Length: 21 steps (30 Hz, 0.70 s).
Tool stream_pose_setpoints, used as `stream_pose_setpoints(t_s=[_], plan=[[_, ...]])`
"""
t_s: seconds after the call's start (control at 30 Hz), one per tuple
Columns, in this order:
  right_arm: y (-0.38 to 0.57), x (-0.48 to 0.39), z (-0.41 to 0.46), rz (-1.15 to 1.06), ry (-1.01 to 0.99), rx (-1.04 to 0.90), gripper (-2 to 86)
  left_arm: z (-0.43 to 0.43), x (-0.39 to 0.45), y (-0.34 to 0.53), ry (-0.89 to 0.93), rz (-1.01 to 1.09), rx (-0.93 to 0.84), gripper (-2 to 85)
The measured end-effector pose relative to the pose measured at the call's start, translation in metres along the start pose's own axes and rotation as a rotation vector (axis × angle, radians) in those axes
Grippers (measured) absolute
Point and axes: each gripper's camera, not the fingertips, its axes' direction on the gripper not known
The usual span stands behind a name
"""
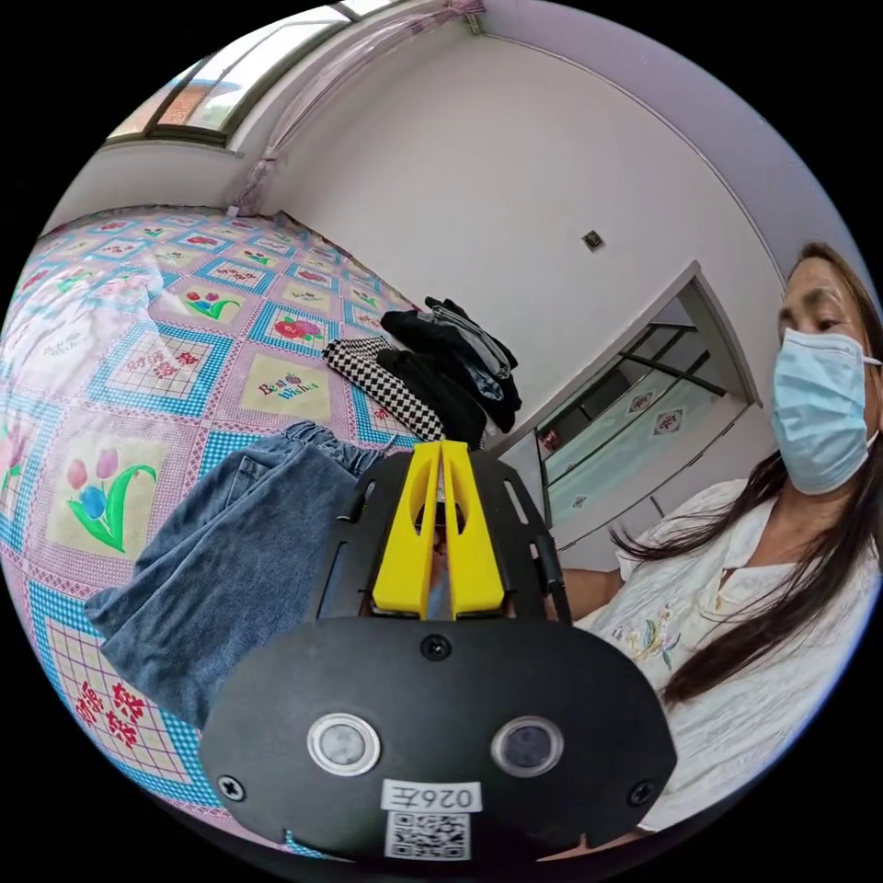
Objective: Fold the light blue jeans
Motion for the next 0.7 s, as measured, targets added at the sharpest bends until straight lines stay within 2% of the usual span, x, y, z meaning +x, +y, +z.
stream_pose_setpoints(t_s=[0.17,0.33,0.4,0.5,0.6,0.67,0.7], plan=[[0.012,-0.076,0.029,-0.269,0.028,-0.051,0.7,-0.024,-0.033,0.001,-0.153,-0.025,0.078,1.2],[0.033,-0.164,0.097,-0.646,0.107,-0.210,0.6,-0.047,-0.035,-0.008,-0.323,0.010,0.066,16.4],[0.052,-0.177,0.147,-0.759,0.117,-0.318,1.0,-0.038,-0.037,-0.014,-0.365,0.036,0.006,18.8],[0.074,-0.155,0.202,-0.733,0.060,-0.426,2.1,0.005,-0.053,-0.023,-0.374,0.072,-0.187,20.1],[0.093,-0.121,0.218,-0.631,-0.025,-0.411,2.9,0.066,-0.087,-0.023,-0.335,0.073,-0.402,20.4],[0.103,-0.103,0.215,-0.596,-0.041,-0.379,3.2,0.119,-0.121,-0.015,-0.368,0.063,-0.607,16.3],[0.107,-0.089,0.209,-0.564,-0.046,-0.357,3.3,0.125,-0.128,-0.015,-0.357,0.055,-0.600,14.3]])
